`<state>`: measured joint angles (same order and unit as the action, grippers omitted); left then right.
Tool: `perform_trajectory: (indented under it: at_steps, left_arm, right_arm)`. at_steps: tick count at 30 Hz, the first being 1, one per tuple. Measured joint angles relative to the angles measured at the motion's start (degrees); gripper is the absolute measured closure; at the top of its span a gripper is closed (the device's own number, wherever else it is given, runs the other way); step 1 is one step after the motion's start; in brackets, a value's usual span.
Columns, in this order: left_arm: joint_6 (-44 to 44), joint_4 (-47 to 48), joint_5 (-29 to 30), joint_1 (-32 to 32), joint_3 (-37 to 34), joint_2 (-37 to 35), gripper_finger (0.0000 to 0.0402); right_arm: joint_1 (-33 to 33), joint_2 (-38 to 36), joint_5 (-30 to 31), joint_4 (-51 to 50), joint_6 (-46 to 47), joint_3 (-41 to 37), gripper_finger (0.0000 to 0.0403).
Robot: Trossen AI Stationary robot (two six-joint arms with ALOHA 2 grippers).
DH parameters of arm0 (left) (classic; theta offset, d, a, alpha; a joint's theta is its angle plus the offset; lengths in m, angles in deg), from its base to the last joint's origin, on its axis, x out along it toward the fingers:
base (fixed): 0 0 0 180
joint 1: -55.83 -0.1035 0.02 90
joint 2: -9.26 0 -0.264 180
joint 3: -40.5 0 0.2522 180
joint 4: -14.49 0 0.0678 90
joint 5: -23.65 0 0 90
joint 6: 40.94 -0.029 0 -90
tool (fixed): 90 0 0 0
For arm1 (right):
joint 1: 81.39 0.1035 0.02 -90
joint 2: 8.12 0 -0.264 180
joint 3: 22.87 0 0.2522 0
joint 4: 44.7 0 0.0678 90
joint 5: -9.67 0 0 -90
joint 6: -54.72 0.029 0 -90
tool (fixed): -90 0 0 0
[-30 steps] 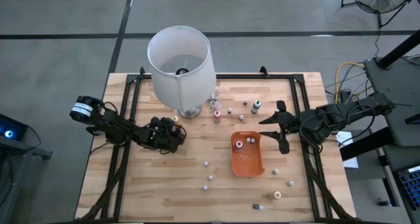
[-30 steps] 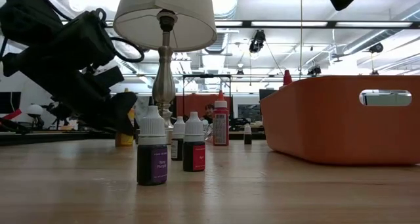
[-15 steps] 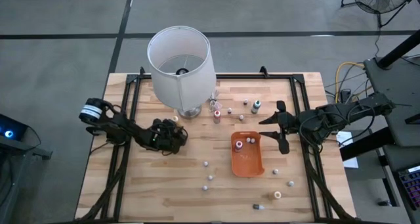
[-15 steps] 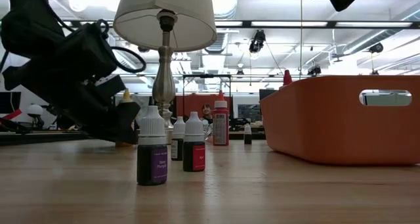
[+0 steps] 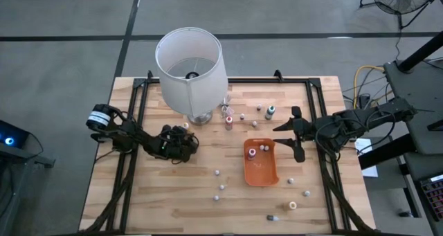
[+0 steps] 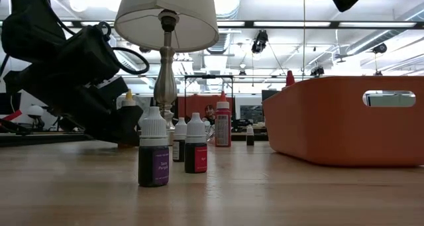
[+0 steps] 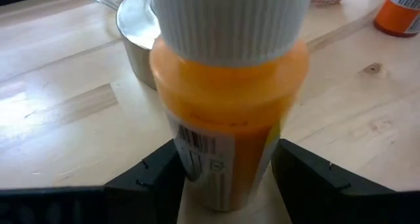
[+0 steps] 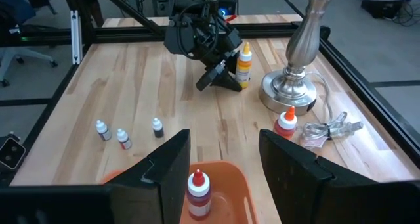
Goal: Pick & Place food coloring
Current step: Put the big food coloring bottle into the orange bin
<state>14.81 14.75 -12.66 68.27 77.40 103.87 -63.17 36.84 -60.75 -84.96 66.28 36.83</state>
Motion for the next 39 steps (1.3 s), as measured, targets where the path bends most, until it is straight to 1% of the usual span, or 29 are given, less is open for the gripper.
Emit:
perform_trajectory:
  at_steps: [2, 7, 8, 17, 22, 29, 34, 36, 39]
  left_arm:
    - [-0.4, 0.0, 0.1, 0.0, 0.0, 0.0, 0.0231]
    - [0.2, 0.0, 0.8, 0.0, 0.0, 0.0, 0.0299]
    - [0.3, 0.0, 0.9, 0.0, 0.0, 0.0, 0.0303]
    - [0.3, -0.1, 0.8, 0.1, 0.4, -0.2, 0.0301]
    - [-0.7, -0.3, -1.3, 0.6, 1.7, -1.2, 0.0305]
    - [-6.1, 0.0, -8.1, 2.7, 4.3, -4.7, 0.0306]
    - [-13.2, 0.2, -18.2, 3.9, 8.3, -7.7, 0.0306]
    - [-16.2, 2.7, -20.2, 4.7, 10.9, -9.0, 0.0307]
    - [-19.4, 8.7, -21.2, 5.6, 16.3, -10.2, 0.0307]
  right_arm:
    - [0.0, 0.0, 0.0, 0.0, 0.0, -0.1, 0.0232]
    - [0.0, 0.0, 0.0, 0.0, 0.0, -0.3, 0.0232]
    - [0.0, 0.0, 0.0, 0.0, 0.0, -0.4, 0.0232]
    - [0.0, 0.0, 0.0, -0.1, -0.2, -1.0, 0.0232]
    - [0.0, 0.0, 0.0, -0.1, 0.2, -1.2, 0.0232]
    - [0.0, 0.0, 0.0, 1.6, 0.4, -1.2, 0.0232]
    - [0.0, 0.0, -0.1, 4.8, 3.4, -1.2, 0.0232]
    - [0.0, 0.0, -0.1, 5.9, 4.7, -1.2, 0.0232]
    - [0.0, 0.0, -0.8, 7.1, 5.0, -1.2, 0.0232]
